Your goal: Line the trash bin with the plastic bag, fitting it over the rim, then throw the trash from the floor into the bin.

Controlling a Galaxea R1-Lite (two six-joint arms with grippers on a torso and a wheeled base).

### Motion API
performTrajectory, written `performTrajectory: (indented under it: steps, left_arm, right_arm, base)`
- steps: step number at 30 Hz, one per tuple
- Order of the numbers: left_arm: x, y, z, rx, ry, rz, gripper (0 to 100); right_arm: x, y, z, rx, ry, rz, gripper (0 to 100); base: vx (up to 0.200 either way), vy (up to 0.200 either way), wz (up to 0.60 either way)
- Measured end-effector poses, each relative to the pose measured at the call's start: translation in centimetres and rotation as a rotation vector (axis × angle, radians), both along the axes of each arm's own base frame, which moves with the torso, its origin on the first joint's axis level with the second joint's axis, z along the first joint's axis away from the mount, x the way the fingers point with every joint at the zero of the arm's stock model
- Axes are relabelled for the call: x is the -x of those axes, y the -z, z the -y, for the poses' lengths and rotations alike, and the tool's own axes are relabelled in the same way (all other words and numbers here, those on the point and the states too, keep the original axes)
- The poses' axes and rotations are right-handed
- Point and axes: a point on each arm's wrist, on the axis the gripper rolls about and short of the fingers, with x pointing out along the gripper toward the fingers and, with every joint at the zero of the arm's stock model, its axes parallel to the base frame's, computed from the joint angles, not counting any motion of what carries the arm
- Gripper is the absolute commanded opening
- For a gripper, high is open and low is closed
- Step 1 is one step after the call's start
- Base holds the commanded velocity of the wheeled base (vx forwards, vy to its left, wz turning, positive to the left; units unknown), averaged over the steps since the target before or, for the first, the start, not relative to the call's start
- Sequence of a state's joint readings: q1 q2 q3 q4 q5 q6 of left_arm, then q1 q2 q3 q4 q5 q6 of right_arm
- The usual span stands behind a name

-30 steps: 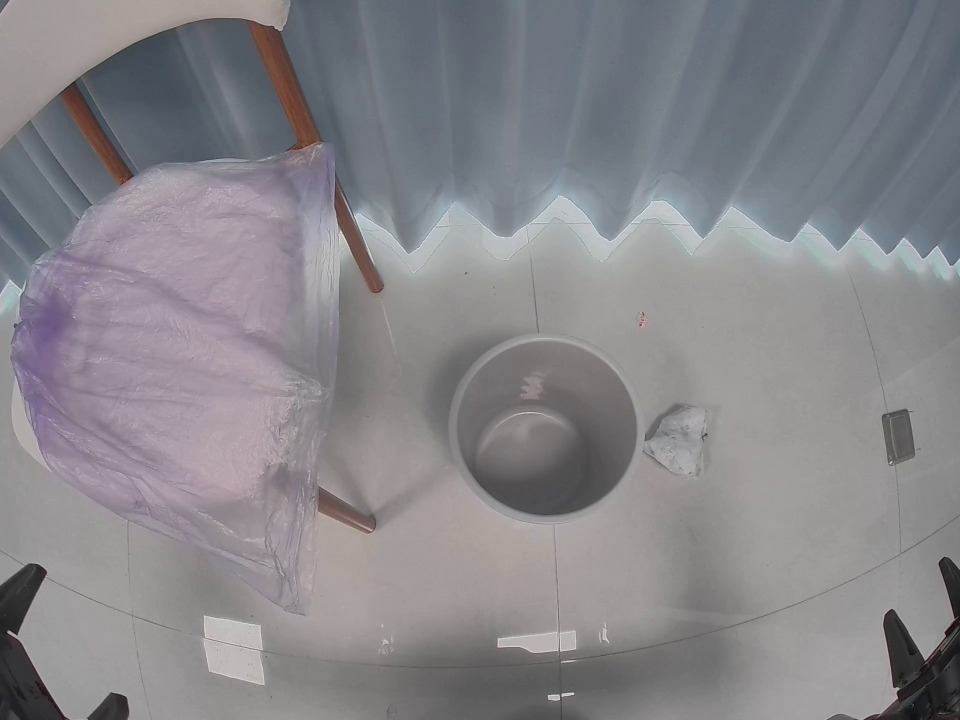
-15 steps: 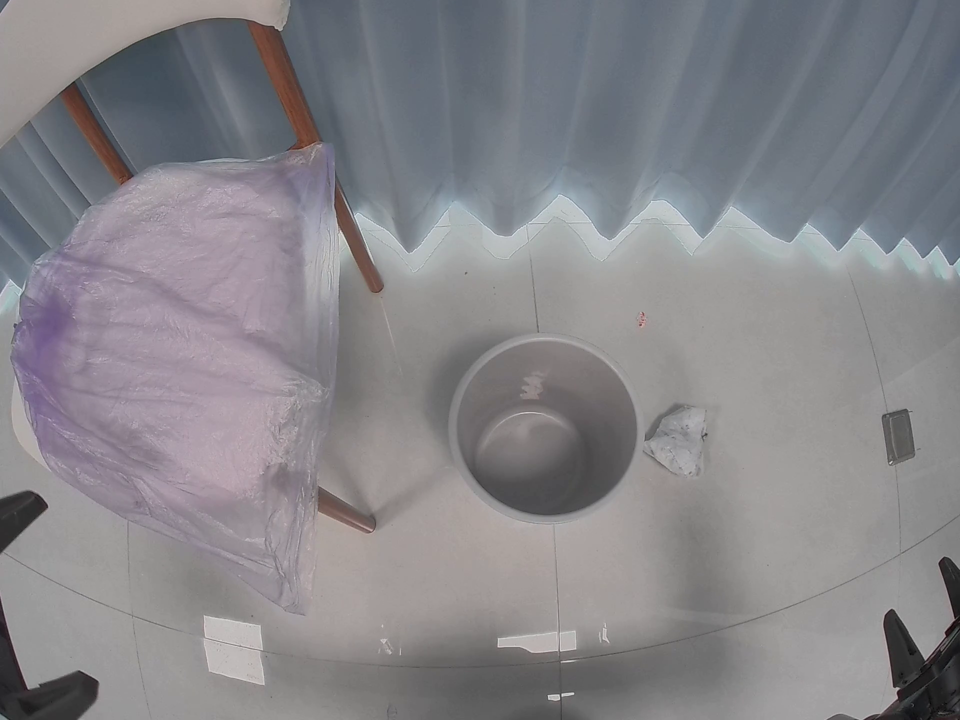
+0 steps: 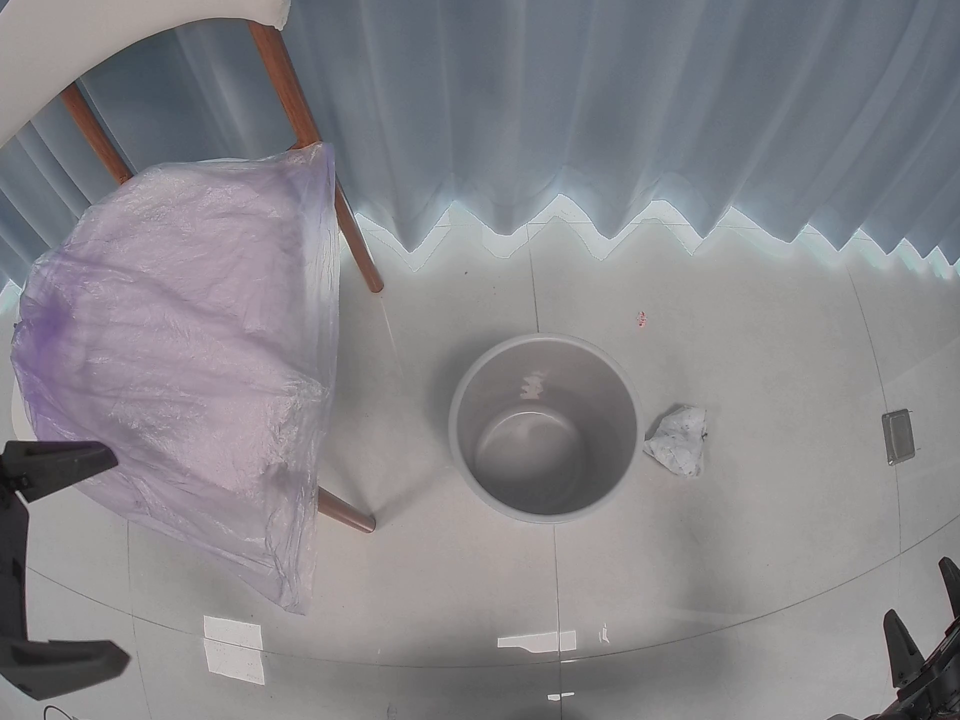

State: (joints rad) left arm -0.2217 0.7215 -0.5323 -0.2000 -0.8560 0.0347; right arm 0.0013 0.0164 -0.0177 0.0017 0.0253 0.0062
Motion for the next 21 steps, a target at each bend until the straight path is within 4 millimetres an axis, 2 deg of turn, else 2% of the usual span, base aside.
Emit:
performTrajectory:
  steps: [8,14,21]
  left_arm:
    - [-3.9,-1.4,2.6,-0.089,0.073,0.023,100]
    - [-6.2,-1.8,4.7,-0.155,0.045,0.042,100]
    - [-7.8,-1.7,7.2,-0.242,-0.160,0.028,100]
  right_arm:
    - [0.0,0.0,0.0,0.000,0.000,0.000,100]
    - [0.0,0.0,0.0,0.000,0.000,0.000,100]
    - [0.0,0.0,0.0,0.000,0.000,0.000,100]
  base:
    - [0.000,0.000,0.00]
    - [0.000,0.000,0.00]
    - [0.000,0.000,0.00]
